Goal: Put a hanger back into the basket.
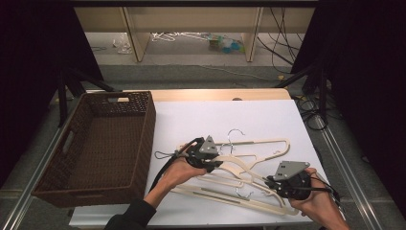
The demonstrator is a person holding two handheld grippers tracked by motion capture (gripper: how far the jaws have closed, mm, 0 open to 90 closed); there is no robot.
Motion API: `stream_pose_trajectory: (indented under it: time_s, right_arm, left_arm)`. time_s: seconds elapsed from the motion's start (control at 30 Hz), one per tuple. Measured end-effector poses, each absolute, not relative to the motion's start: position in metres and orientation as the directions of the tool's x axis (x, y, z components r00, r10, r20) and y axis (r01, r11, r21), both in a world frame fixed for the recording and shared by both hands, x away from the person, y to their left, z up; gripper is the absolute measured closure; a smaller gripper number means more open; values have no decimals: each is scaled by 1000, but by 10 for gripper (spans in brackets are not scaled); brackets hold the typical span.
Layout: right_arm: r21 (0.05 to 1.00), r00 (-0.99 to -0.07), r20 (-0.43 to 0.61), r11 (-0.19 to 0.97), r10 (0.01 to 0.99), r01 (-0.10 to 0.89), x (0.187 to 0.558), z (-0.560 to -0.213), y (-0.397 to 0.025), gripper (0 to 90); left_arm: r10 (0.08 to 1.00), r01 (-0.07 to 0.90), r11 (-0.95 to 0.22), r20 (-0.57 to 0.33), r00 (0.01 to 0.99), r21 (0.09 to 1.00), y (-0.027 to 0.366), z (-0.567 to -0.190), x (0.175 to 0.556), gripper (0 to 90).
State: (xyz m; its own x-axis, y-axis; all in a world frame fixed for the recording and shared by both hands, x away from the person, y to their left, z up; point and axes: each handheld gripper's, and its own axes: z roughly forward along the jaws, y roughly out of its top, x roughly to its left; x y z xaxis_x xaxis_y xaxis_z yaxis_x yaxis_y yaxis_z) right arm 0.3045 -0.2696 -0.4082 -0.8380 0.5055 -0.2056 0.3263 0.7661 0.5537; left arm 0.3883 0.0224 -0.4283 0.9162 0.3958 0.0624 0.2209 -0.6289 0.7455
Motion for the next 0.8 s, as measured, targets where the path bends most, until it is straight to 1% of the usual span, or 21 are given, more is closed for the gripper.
stream_pose_trajectory:
  time_s: [0.03, 0.1, 0.2, 0.23, 0.27, 0.33, 0.37, 0.4, 0.5, 0.6, 0.63, 0.7, 0.77, 0.8]
  right_arm:
    - [565, -831, -211, 758, 515, 326, 304, -406, -270, 772]
    - [578, -823, -225, 751, 522, 318, 305, -401, -273, 725]
    - [588, -808, -230, 740, 542, 328, 304, -394, -277, 656]
    - [595, -802, -235, 734, 549, 328, 304, -393, -278, 635]
    - [606, -798, -237, 726, 555, 324, 305, -393, -279, 632]
    - [619, -788, -228, 710, 572, 336, 304, -391, -280, 607]
    - [623, -788, -232, 709, 570, 329, 305, -391, -280, 591]
    - [631, -784, -232, 702, 576, 330, 305, -390, -280, 579]
    - [645, -779, -229, 690, 583, 327, 303, -386, -280, 544]
    - [663, -776, -224, 676, 590, 322, 300, -380, -279, 520]
    - [669, -777, -230, 675, 586, 312, 299, -378, -279, 512]
    - [678, -772, -217, 661, 598, 321, 296, -375, -279, 498]
    - [685, -770, -216, 656, 600, 318, 296, -375, -278, 496]
    - [686, -772, -216, 656, 598, 316, 296, -376, -278, 494]
  left_arm:
    - [388, 214, -627, 62, 920, 749, 24, -425, 386, 720]
    - [370, 189, -639, 82, 925, 745, 27, -418, 381, 734]
    - [354, 176, -633, 80, 932, 754, 30, -413, 373, 755]
    - [347, 162, -639, 93, 933, 752, 32, -411, 370, 761]
    - [337, 150, -643, 102, 936, 751, 33, -408, 368, 766]
    - [343, 160, -616, 80, 936, 771, 33, -408, 362, 778]
    - [326, 149, -630, 86, 941, 762, 34, -405, 361, 783]
    - [324, 164, -609, 55, 945, 776, 33, -405, 358, 790]
    - [299, 156, -608, 42, 953, 778, 33, -401, 350, 813]
    - [296, 174, -590, 11, 955, 789, 32, -401, 346, 844]
    - [301, 180, -585, 5, 954, 791, 33, -401, 346, 850]
    - [323, 215, -551, -32, 946, 807, 34, -399, 346, 846]
    - [337, 218, -532, -32, 941, 818, 36, -397, 346, 857]
    - [339, 228, -518, -47, 940, 825, 38, -396, 347, 856]
